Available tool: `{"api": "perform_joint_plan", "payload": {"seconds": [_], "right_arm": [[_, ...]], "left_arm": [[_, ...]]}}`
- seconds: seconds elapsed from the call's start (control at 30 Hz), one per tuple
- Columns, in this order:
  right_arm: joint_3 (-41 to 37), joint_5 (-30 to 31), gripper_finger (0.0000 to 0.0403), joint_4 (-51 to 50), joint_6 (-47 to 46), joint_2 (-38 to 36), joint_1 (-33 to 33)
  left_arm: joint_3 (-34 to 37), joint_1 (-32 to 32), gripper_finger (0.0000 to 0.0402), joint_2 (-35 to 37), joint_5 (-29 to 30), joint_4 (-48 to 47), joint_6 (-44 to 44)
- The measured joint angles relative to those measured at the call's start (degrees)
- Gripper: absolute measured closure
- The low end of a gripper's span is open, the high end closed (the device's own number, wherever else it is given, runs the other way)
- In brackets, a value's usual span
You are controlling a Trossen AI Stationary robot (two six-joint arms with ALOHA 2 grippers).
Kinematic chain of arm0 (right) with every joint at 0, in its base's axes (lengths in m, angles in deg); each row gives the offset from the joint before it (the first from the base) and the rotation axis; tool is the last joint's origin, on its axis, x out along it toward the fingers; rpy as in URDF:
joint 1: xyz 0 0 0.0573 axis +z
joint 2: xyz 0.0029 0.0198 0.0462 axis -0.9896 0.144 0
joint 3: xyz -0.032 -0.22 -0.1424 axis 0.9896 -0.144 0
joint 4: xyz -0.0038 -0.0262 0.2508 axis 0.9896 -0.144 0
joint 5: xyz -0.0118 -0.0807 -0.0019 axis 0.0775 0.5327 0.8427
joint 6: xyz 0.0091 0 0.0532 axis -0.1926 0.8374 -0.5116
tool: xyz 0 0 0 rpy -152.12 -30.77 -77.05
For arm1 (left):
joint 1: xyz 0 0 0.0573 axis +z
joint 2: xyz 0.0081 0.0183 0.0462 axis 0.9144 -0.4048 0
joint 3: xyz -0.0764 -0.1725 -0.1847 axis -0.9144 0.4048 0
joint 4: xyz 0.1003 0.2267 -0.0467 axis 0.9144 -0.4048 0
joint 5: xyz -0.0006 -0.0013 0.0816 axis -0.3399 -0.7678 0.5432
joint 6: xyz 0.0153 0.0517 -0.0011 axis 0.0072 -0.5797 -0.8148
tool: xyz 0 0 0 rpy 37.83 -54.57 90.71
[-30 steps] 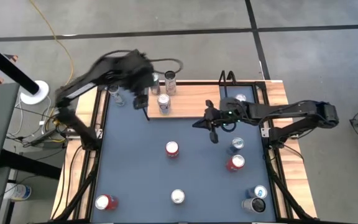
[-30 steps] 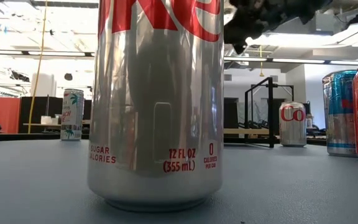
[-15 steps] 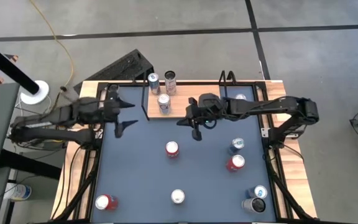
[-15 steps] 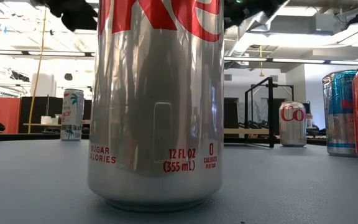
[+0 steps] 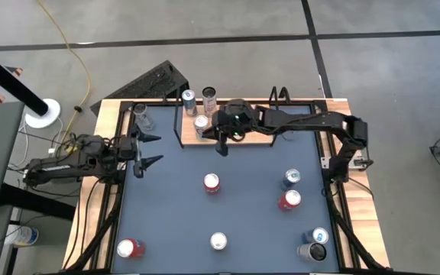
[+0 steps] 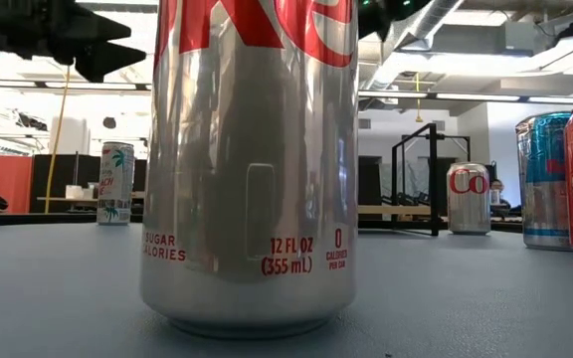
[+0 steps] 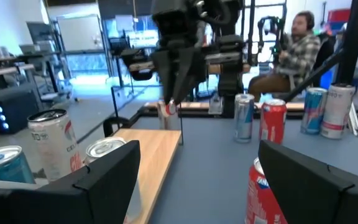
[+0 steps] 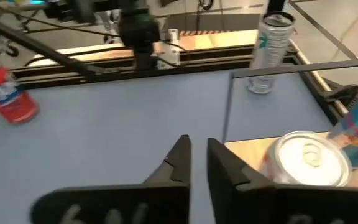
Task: Place canned beverage on shelf
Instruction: Put the top left silver soda can on the shelf
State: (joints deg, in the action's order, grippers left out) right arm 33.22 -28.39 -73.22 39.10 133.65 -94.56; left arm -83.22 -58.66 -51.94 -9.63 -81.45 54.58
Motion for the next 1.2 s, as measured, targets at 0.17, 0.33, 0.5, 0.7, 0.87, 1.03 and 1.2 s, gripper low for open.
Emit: {"api": "perform_joint_plan", "payload": {"seconds": [0.17,0.33,0.5,0.7,0.87,1.03,1.2], "right_arm": [[6.1,3.4,0.0261,-3.8,0.3,4.5,-1.5],[9.4,7.2,0.0165,-6.6,0.5,6.3,-2.8],[9.5,7.7,0.0099,-6.4,0.5,6.3,-3.6],[9.5,9.1,0.0065,-5.4,1.7,8.2,-3.4],[9.5,16.8,0.0061,-4.8,3.5,9.8,-3.1],[9.6,16.8,0.0062,-2.9,3.5,10.9,-3.0],[9.6,16.8,0.0062,-1.8,3.4,11.6,-3.0]], "left_arm": [[4.7,0.0,0.0083,6.4,0.1,0.8,-0.1],[7.8,0.0,0.0083,6.9,0.2,0.5,0.1],[10.6,0.0,0.0083,6.1,-0.3,0.7,-0.4],[13.2,0.0,0.0083,6.1,-7.4,1.9,-1.5],[13.8,0.0,0.0083,5.7,-3.9,2.1,1.4],[13.8,0.0,0.0083,5.4,-2.2,2.0,3.0],[13.8,0.0,0.0083,5.4,-2.4,1.8,2.2]]}}
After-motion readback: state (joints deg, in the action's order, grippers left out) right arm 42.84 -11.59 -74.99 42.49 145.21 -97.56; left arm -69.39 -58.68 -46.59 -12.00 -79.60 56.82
